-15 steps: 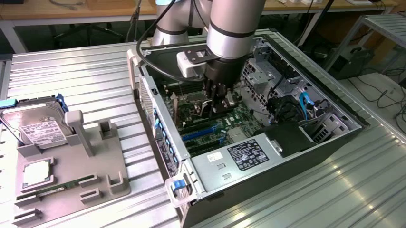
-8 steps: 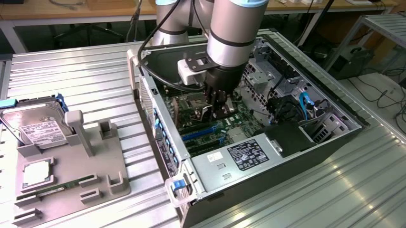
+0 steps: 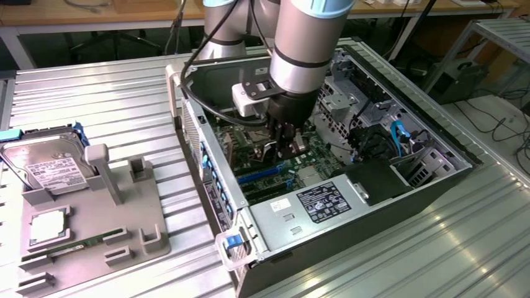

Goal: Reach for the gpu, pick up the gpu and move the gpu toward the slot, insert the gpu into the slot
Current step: 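Insert the gpu into the slot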

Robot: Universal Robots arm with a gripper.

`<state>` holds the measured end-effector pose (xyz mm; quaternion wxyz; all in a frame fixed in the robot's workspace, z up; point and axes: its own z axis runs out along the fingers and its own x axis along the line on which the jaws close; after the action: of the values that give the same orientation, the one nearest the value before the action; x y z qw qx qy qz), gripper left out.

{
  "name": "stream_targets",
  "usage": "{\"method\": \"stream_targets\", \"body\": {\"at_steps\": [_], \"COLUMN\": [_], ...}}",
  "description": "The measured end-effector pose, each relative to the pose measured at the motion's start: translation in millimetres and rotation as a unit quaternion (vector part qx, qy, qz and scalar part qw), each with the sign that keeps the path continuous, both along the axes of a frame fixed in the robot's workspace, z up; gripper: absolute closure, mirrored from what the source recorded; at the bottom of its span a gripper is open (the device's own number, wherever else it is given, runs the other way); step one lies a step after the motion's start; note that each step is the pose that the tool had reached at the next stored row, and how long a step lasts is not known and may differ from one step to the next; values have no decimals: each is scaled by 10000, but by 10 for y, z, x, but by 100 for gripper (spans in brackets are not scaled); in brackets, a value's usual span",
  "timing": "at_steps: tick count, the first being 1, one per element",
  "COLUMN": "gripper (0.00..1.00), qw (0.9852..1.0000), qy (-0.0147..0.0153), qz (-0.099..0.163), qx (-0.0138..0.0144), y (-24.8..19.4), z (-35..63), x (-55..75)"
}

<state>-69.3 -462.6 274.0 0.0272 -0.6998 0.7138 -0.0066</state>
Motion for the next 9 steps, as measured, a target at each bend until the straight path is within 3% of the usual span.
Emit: {"method": "stream_targets", "body": {"at_steps": [2, 9], "gripper": [73, 73], "qw": [10000, 10000], "qy": [16, 16], "qz": [1, 11], "qx": [0, 10], "y": [0, -9], "z": [-25, -97], "x": [-3, -13]}}
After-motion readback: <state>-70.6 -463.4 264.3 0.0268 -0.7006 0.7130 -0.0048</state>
